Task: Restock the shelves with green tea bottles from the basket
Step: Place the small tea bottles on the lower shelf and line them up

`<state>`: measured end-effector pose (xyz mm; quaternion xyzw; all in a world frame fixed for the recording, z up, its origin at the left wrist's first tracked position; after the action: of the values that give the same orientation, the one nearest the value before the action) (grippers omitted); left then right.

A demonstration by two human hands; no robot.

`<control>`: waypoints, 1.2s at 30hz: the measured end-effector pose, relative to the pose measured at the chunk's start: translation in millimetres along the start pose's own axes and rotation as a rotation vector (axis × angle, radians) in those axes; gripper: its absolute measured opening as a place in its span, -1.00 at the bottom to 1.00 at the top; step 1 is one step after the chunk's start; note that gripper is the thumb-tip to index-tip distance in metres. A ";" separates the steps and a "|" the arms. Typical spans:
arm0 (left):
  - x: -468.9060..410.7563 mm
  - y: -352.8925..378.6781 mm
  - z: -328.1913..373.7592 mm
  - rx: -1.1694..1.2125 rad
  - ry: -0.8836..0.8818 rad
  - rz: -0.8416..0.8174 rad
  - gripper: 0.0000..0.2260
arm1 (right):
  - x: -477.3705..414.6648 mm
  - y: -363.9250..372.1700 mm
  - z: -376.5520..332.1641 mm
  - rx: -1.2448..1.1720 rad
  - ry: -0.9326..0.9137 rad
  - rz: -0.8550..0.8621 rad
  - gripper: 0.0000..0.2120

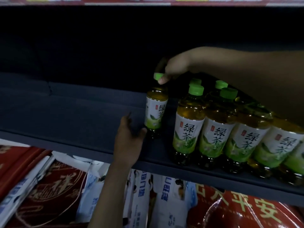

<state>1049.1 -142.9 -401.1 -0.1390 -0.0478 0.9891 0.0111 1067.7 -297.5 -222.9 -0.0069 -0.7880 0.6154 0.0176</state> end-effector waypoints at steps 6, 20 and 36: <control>3.7 38.1 -9.6 -0.087 0.000 -0.227 -0.36 | 11.7 1.5 -21.3 0.231 -0.083 0.167 -0.53; 4.7 60.0 6.2 -0.261 0.144 -0.109 -0.70 | 289.5 42.5 81.0 -0.174 -0.261 0.979 -0.87; 53.2 45.2 9.9 -0.320 0.099 -0.086 -0.51 | 396.9 83.6 284.3 -0.284 0.558 1.206 -0.51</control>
<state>994.9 -186.9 -410.6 -0.1855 -0.2099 0.9594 0.0336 659.9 -540.0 -365.1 -0.6060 -0.6853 0.3834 -0.1270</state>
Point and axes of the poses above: each hand's wrist, its own x-axis away from the middle knuckle, its own y-axis out of the palm, z = x × y, the point moved 9 cm from there along -x, towards the middle knuckle, and after that the axes turned 6 degrees about z, right-handed, at the moved point
